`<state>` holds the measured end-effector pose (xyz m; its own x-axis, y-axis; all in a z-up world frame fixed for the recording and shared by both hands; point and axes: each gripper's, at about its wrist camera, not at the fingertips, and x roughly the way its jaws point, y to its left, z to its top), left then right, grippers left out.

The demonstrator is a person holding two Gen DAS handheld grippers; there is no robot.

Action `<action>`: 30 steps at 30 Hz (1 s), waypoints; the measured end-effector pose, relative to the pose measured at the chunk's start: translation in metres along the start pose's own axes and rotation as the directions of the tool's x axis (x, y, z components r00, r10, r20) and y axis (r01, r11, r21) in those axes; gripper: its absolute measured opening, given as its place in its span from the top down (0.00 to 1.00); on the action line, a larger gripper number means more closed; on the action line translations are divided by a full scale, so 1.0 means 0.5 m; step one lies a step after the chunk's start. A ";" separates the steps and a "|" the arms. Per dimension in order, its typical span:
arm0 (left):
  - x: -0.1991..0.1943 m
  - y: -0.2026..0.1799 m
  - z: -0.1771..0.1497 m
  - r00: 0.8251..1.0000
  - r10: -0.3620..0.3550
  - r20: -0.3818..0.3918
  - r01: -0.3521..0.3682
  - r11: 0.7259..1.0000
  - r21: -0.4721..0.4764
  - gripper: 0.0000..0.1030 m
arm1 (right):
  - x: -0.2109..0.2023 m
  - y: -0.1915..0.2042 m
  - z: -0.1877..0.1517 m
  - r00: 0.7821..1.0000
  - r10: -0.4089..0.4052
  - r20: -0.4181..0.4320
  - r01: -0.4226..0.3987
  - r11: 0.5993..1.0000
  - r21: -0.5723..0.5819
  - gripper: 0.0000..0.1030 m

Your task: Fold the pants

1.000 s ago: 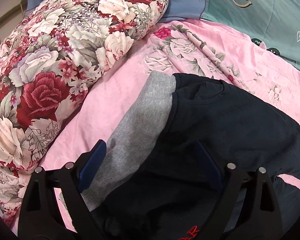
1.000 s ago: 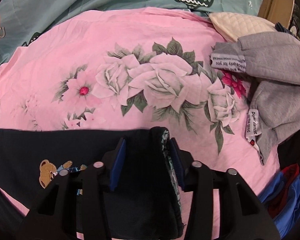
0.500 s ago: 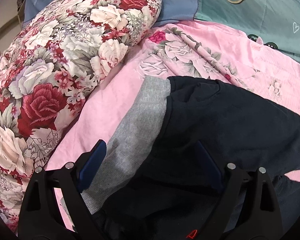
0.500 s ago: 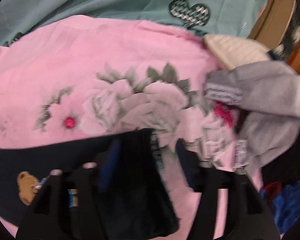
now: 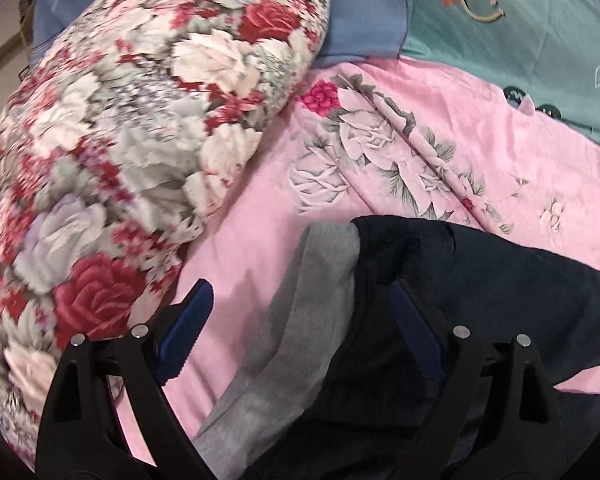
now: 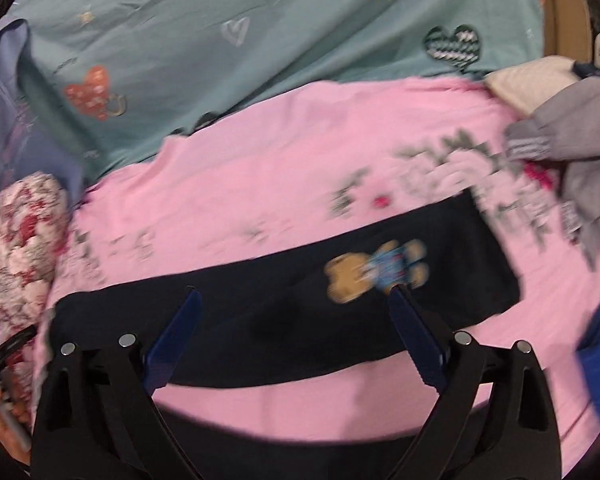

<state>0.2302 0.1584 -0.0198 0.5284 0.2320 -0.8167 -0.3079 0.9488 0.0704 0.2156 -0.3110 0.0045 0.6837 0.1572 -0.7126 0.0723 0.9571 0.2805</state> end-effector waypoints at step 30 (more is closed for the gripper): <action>0.114 -0.036 0.052 0.995 0.089 0.047 -0.089 0.996 0.003 0.64 | 0.161 0.083 0.023 0.986 -0.047 -0.159 -0.002 0.957 -0.290 0.08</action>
<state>0.2865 0.1599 -0.0529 0.5358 0.3253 -0.7792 -0.3513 0.9250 0.1447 0.2819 -0.2612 -0.0338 0.5551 0.1492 -0.8183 -0.1427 0.9863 0.0830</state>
